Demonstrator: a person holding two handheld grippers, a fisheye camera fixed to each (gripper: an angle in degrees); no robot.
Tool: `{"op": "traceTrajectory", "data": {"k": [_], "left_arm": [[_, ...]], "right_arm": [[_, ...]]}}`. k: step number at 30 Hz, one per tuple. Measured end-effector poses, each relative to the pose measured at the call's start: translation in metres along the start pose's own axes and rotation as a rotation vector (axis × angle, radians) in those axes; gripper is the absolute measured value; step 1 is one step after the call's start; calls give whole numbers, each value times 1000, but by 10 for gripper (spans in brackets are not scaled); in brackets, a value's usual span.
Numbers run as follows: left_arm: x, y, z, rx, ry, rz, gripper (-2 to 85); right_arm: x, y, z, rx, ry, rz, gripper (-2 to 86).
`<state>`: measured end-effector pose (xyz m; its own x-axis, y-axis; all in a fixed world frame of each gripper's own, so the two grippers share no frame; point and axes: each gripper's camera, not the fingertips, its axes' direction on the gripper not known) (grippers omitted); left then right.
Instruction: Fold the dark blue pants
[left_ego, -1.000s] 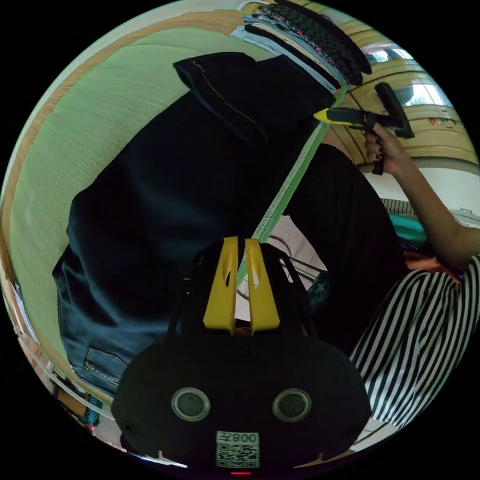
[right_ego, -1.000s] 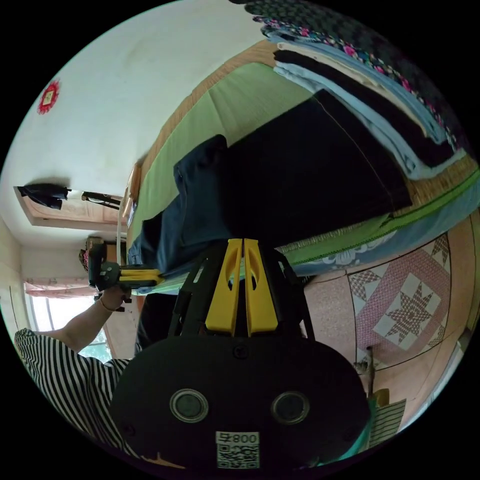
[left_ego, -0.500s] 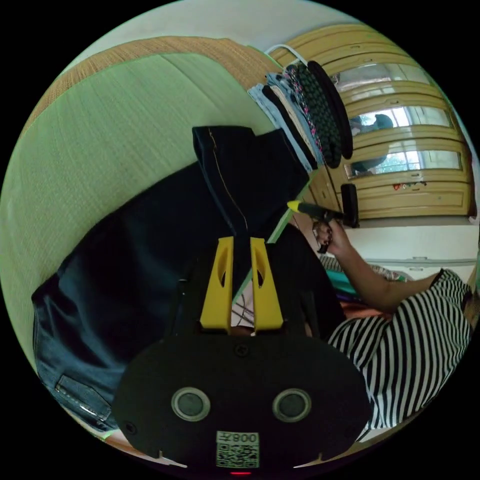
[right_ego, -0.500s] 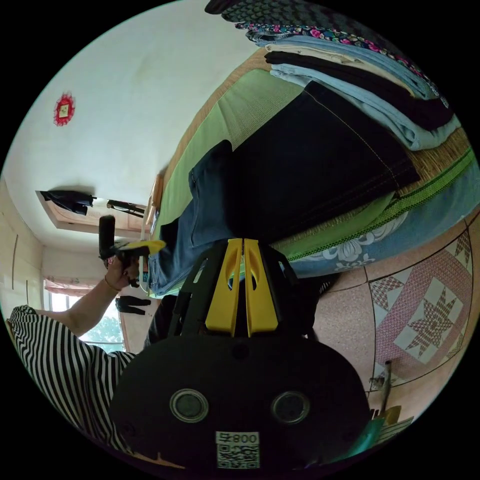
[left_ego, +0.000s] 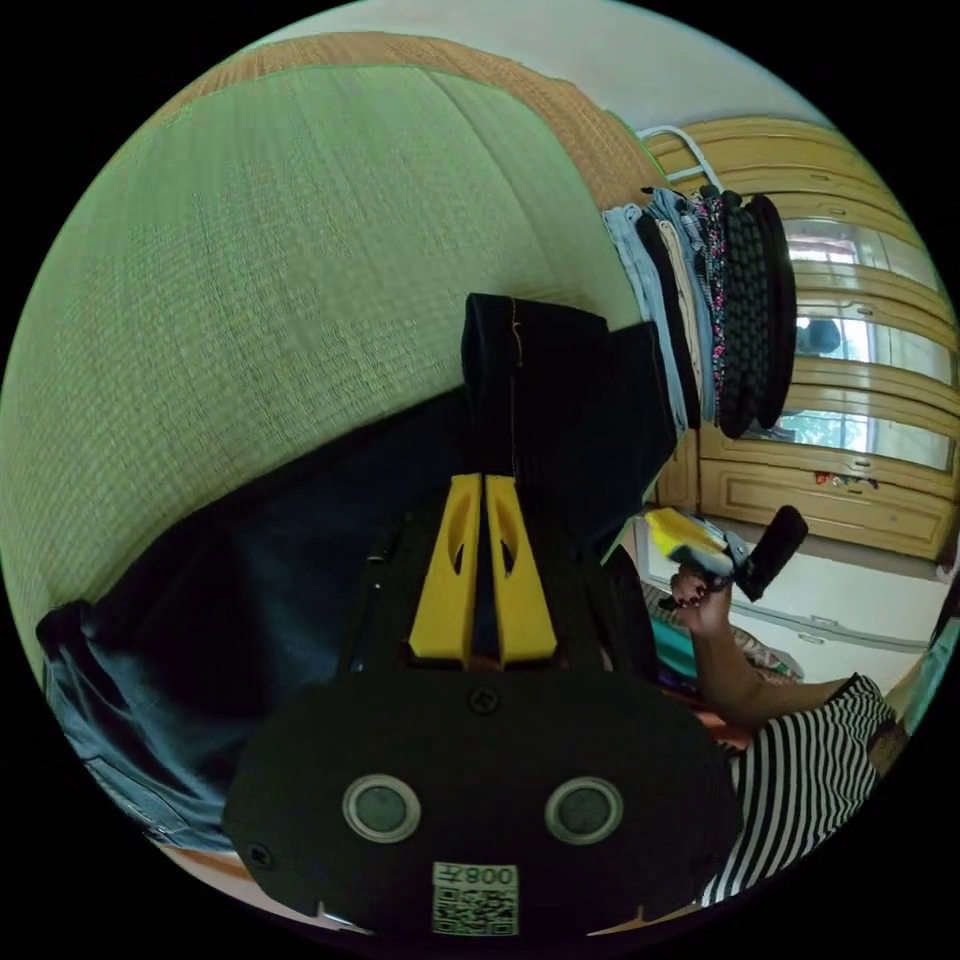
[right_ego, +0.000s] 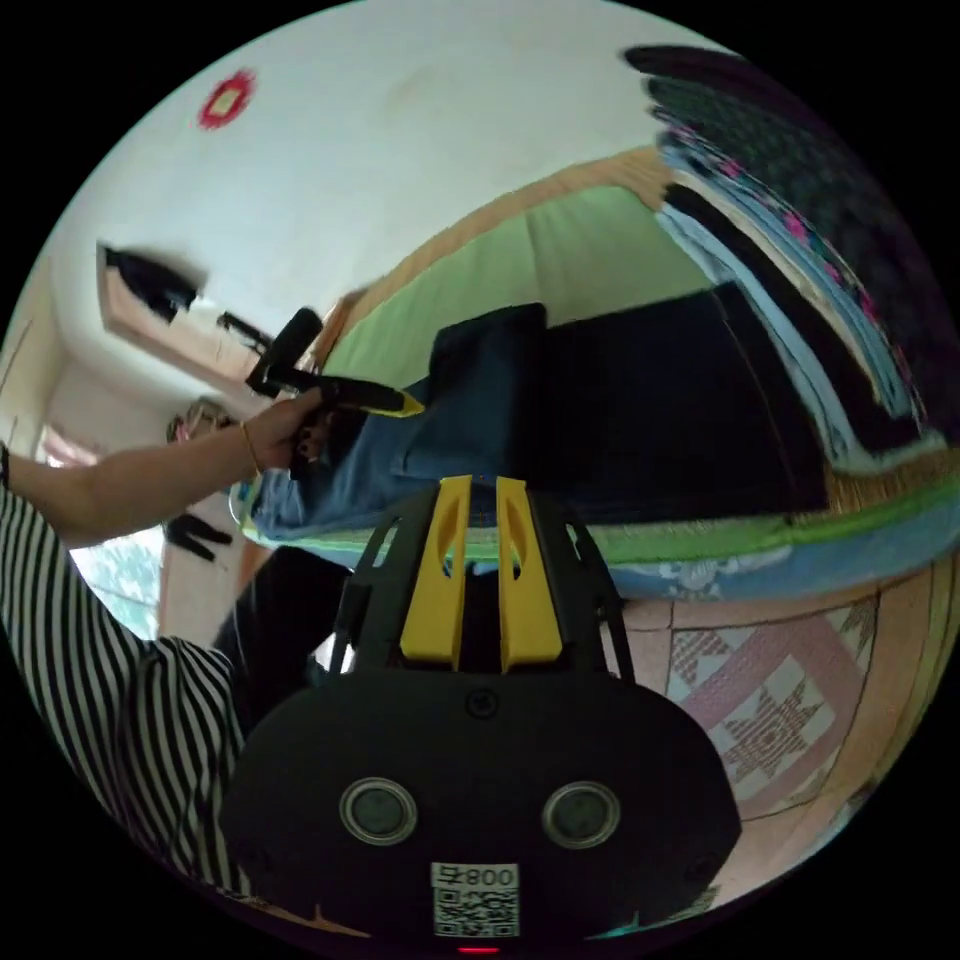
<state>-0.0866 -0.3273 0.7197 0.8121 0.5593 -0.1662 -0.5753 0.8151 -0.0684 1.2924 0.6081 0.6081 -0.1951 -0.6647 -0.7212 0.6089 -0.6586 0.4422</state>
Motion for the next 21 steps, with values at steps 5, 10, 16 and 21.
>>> {"op": "traceTrajectory", "data": {"k": [5,10,16,21], "left_arm": [[-6,-12,3,3,56,1,6],[2,-25,2,6,120,41,3],[16,-44,6,-7,133,98,2],[30,-56,-4,39,123,161,4]], "right_arm": [[-107,-15,54,-100,109,-341,103],[-193,-10,110,-179,278,-600,95],[-241,0,130,-187,444,-682,42],[-243,-10,97,-131,334,-547,12]]}}
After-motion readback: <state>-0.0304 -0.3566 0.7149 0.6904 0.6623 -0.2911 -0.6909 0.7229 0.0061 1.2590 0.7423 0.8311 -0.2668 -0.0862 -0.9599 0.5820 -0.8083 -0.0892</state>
